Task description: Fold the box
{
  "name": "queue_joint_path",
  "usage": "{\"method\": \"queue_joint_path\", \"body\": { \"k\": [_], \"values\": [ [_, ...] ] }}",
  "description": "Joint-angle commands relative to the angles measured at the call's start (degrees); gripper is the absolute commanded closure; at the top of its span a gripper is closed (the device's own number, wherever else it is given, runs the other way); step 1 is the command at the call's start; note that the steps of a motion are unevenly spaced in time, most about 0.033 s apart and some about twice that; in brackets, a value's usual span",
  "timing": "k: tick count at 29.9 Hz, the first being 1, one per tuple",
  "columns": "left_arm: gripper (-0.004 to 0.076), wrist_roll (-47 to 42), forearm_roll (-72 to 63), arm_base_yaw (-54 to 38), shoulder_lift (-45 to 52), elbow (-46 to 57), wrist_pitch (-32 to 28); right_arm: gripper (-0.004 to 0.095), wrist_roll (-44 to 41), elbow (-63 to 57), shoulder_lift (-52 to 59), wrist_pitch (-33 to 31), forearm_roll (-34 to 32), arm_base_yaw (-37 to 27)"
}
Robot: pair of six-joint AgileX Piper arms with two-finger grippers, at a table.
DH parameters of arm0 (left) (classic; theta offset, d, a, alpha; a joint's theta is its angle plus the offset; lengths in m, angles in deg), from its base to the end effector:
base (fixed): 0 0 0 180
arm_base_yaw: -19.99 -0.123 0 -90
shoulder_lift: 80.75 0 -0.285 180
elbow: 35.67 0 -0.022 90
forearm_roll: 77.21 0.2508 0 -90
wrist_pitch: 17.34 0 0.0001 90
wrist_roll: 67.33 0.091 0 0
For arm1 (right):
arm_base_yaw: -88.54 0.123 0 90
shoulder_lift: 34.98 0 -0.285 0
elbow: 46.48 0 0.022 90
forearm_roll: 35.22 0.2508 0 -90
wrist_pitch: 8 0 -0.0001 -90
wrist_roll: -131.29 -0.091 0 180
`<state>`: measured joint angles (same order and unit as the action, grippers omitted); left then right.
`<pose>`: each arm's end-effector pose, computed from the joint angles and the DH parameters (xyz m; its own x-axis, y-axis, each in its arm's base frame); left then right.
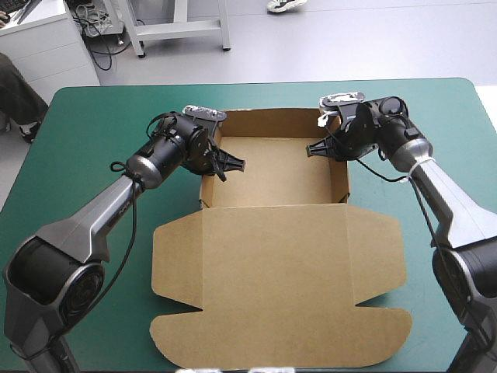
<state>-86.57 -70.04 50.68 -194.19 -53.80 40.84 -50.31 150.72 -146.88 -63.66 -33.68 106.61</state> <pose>0.3538 -0.1988 0.3023 -0.8647 0.2053 -0.4585 0.2451 0.9691 -0.0284 0.3825 0.1269 0.3097 -0.8392 -0.2285 -0.4934 -0.2847 0.9578 0.0406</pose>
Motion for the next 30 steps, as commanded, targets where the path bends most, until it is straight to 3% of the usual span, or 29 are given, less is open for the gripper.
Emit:
{"method": "queue_joint_path", "body": {
  "k": [1, 16, 20, 23, 28, 30],
  "values": [
    [0.0746, 6.3, -5.3, -1.1, 1.4, -2.1, -8.3, 0.0931, 4.6, 1.4, 0.7, -1.6, 5.5, 0.9],
    [0.0744, 9.0, -5.9, -2.0, -3.6, -2.1, -5.9, 0.0929, 3.5, 1.4, -2.6, -0.1, 6.2, 0.9],
    [0.0692, 9.0, -5.9, -2.0, -4.0, -2.1, -4.8, 0.0887, 5.2, 1.4, -2.6, -1.3, 6.2, 0.9],
    [0.0577, 9.0, -5.6, -2.0, -4.0, -2.1, -4.6, 0.0765, 5.6, 1.4, -2.6, -2.3, 6.0, 0.9],
    [0.0376, 9.0, -5.5, -2.0, -3.8, -3.3, -3.0, 0.0415, 5.6, 1.4, -2.6, -3.2, 6.2, 0.9],
    [0.0330, 8.8, -5.5, -2.0, -3.8, -4.3, -2.2, 0.0283, 5.6, 1.4, -2.6, -3.6, 6.2, 0.9]
  ]
}}
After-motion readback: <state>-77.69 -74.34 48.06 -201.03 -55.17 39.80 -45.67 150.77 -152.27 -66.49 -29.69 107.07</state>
